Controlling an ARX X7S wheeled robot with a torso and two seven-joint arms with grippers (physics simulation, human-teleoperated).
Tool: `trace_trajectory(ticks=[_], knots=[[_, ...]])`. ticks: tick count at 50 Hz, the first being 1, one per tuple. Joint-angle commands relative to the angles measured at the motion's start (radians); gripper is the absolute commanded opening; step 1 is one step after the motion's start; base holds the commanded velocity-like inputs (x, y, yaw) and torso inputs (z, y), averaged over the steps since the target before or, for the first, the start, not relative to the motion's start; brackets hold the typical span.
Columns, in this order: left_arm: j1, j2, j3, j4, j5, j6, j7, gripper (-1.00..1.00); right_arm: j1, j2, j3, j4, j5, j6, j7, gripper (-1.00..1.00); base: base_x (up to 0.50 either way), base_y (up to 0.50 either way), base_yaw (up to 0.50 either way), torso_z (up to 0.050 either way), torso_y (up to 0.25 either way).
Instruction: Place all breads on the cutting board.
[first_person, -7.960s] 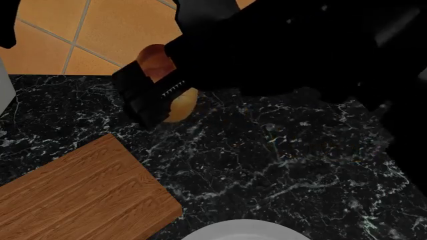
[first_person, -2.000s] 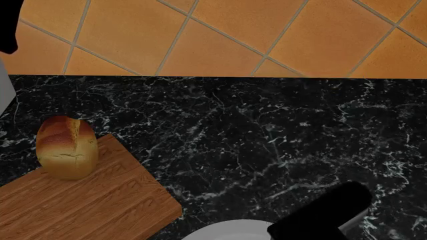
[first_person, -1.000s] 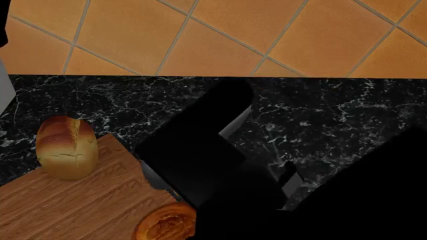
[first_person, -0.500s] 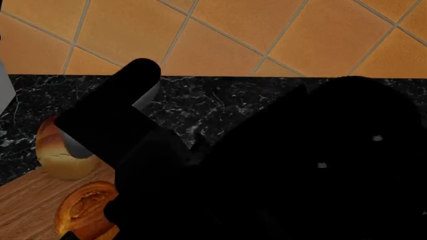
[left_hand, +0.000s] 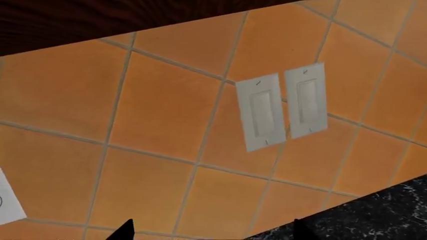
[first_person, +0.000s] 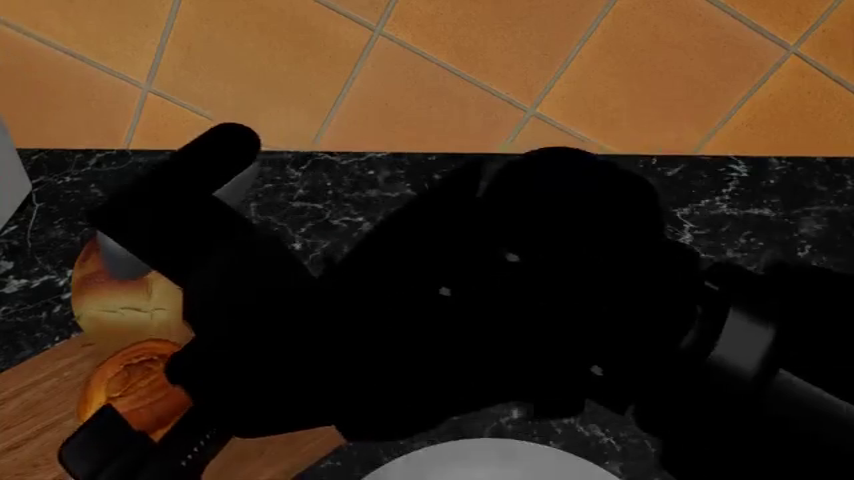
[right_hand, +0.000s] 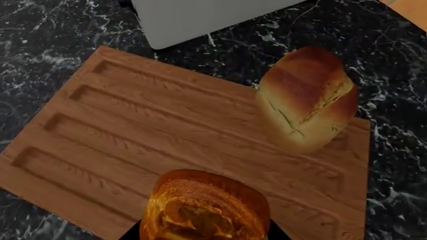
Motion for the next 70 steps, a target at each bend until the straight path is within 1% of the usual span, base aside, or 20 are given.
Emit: trace_trajectory(ticks=[1,8,11,15,16,27,34,43,47,48,52,56,62,67,70], knots=[[0.017,0.005,-0.021,0.018,0.022,0.016,0.011,1.00,-0.062,-0.074,-0.008,0.052,-0.143,-0.002,-0.080,-1.00,0.00,0.00,0.00,0.000,0.000],[0.014,-0.004,-0.024,0.025,0.006,0.014,-0.002,1.00,-0.106,-0.086,-0.042,0.054,-0.175,-0.011,-0.075,-1.00,0.00,0.00,0.00,0.000,0.000],[-0.002,0.001,-0.031,0.043,-0.043,0.008,-0.029,1.00,-0.115,-0.083,-0.050,0.049,-0.176,-0.010,-0.068,-1.00,0.00,0.00,0.00,0.000,0.003],[-0.006,0.004,-0.026,0.033,-0.019,0.010,-0.009,1.00,-0.103,-0.084,-0.046,0.054,-0.172,-0.006,-0.065,-1.00,0.00,0.00,0.00,0.000,0.000],[-0.002,0.002,-0.026,0.032,-0.015,0.012,-0.006,1.00,-0.099,-0.083,-0.046,0.052,-0.176,-0.008,-0.060,1.00,0.00,0.00,0.00,0.000,0.000],[-0.019,0.005,-0.023,0.021,-0.012,0.011,-0.002,1.00,-0.045,-0.067,-0.018,0.019,-0.155,0.001,-0.027,1.00,0.00,0.00,0.00,0.000,0.000],[-0.013,0.006,-0.022,0.027,-0.013,0.017,-0.004,1.00,0.046,-0.023,0.039,-0.073,-0.050,0.038,0.064,1.00,0.00,0.00,0.00,0.000,0.000],[-0.061,0.017,-0.019,0.025,-0.062,-0.005,-0.047,1.00,0.116,0.023,0.094,-0.143,0.032,0.040,0.141,1.00,0.00,0.00,0.00,0.000,0.000],[-0.056,0.005,-0.025,0.043,-0.088,-0.003,-0.066,1.00,0.164,0.073,0.152,-0.210,0.113,0.016,0.220,1.00,0.00,0.00,0.00,0.000,0.000],[-0.051,0.001,-0.027,0.050,-0.096,0.000,-0.072,1.00,0.187,0.102,0.172,-0.233,0.139,0.014,0.241,1.00,0.00,0.00,0.00,0.000,0.000],[-0.059,0.002,-0.030,0.047,-0.106,0.002,-0.078,1.00,0.227,0.172,0.193,-0.311,0.186,0.016,0.330,1.00,0.00,0.00,0.00,0.000,0.000],[-0.062,0.002,-0.036,0.063,-0.136,0.009,-0.098,1.00,0.279,0.237,0.225,-0.403,0.279,-0.006,0.436,1.00,0.00,0.00,0.00,0.000,0.000],[-0.064,-0.013,-0.057,0.160,-0.254,0.036,-0.185,1.00,0.362,0.304,0.264,-0.481,0.344,-0.036,0.568,1.00,0.00,0.00,0.00,0.000,0.000],[-0.073,-0.020,-0.063,0.204,-0.304,0.048,-0.219,1.00,0.435,0.336,0.268,-0.530,0.376,-0.022,0.656,1.00,0.00,0.00,0.00,0.000,0.000],[-0.125,-0.032,-0.055,0.222,-0.398,0.052,-0.278,1.00,0.473,0.357,0.285,-0.565,0.361,-0.041,0.734,1.00,0.00,0.00,0.00,0.000,0.000]])
